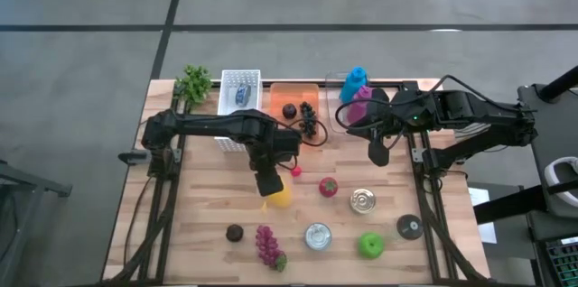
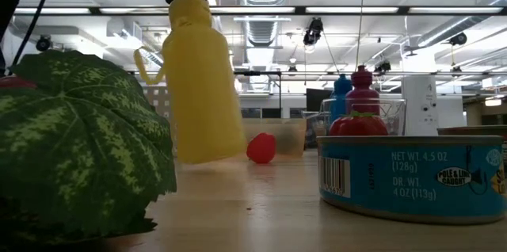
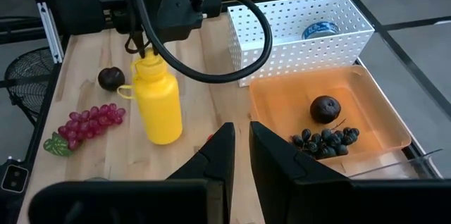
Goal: Pick & Place Food Item
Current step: Put the yellow tumbler into the transparent bin
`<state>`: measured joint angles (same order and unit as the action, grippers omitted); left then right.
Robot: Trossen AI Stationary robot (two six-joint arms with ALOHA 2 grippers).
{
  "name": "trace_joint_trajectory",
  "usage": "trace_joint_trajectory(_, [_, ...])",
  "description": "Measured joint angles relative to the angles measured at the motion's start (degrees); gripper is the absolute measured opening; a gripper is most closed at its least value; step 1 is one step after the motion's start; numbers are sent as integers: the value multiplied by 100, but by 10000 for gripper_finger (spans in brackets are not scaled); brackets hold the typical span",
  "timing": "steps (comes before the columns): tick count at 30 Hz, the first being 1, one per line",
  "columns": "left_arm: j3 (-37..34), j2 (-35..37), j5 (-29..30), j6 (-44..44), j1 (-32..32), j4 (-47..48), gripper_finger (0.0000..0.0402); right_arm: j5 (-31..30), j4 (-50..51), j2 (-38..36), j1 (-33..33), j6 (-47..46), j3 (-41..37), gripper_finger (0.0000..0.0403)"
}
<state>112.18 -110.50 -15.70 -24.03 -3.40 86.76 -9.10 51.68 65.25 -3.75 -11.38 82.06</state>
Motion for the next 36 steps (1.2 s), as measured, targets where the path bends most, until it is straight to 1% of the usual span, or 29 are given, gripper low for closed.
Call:
trace_joint_trajectory(7, [0,4,-2,-1,-4,-27,115,0,0,0,0,0,0,38])
trace_joint_trajectory(16, [0,4,-2,-1,-2,-32,161,0,0,0,0,-15,0,38])
trace_joint_trajectory(21, [11,74,0,-1,11,-35,177,0,0,0,0,-15,0,38])
trace_joint_trajectory(28, [9,539,33,-3,20,163,190,0,0,0,0,-15,0,38])
trace_joint_trajectory(30, [9,720,202,-54,-11,324,194,-1,0,0,0,-15,0,38])
trace_joint_trajectory(33, [4,962,468,-142,-122,317,197,0,-2,0,0,-16,0,38])
trace_joint_trajectory(36, [-14,1183,597,-160,-243,315,201,0,-2,0,0,-42,0,38])
